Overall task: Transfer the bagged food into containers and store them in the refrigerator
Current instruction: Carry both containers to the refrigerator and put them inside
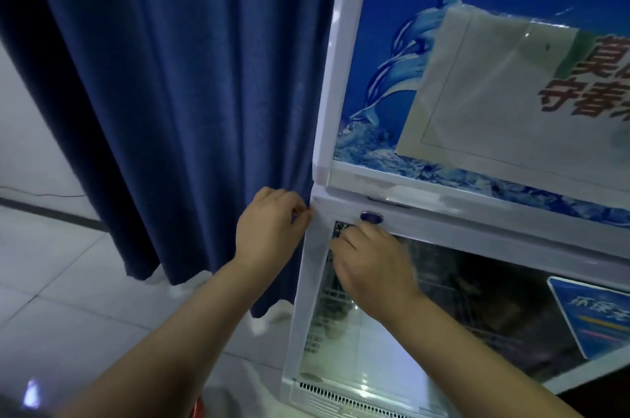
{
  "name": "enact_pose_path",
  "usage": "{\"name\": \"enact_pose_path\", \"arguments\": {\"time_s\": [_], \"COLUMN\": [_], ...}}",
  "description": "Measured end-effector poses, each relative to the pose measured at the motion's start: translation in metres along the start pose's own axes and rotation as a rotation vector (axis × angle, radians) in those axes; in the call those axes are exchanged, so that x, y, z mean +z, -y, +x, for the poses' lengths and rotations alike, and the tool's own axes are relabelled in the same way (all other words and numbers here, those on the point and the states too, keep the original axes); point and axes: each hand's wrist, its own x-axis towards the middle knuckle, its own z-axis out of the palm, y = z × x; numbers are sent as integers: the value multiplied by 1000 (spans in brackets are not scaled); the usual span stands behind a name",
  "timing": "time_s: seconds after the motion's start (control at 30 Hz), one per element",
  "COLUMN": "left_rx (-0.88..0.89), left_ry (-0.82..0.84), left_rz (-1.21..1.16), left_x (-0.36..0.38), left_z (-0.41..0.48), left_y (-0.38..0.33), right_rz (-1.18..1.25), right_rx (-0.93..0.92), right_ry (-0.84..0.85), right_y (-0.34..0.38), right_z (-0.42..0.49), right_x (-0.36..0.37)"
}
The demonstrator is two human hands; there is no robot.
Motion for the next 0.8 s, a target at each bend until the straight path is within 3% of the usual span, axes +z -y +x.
{"name": "enact_pose_path", "arguments": {"time_s": [0.4,0.6,0.8], "left_rx": [-371,-594,-690], "left_ry": [134,56,-79], "left_rz": [150,284,320], "left_x": [-73,-169,-263], "left_z": [-106,-171,-246], "left_y": [85,134,166], "right_rz": [235,409,468], "right_rx": [-251,-371,-518], "right_ry": [195,208,243], "right_y": [93,190,308], "right_z": [30,55,71], "right_x": [43,39,25]}}
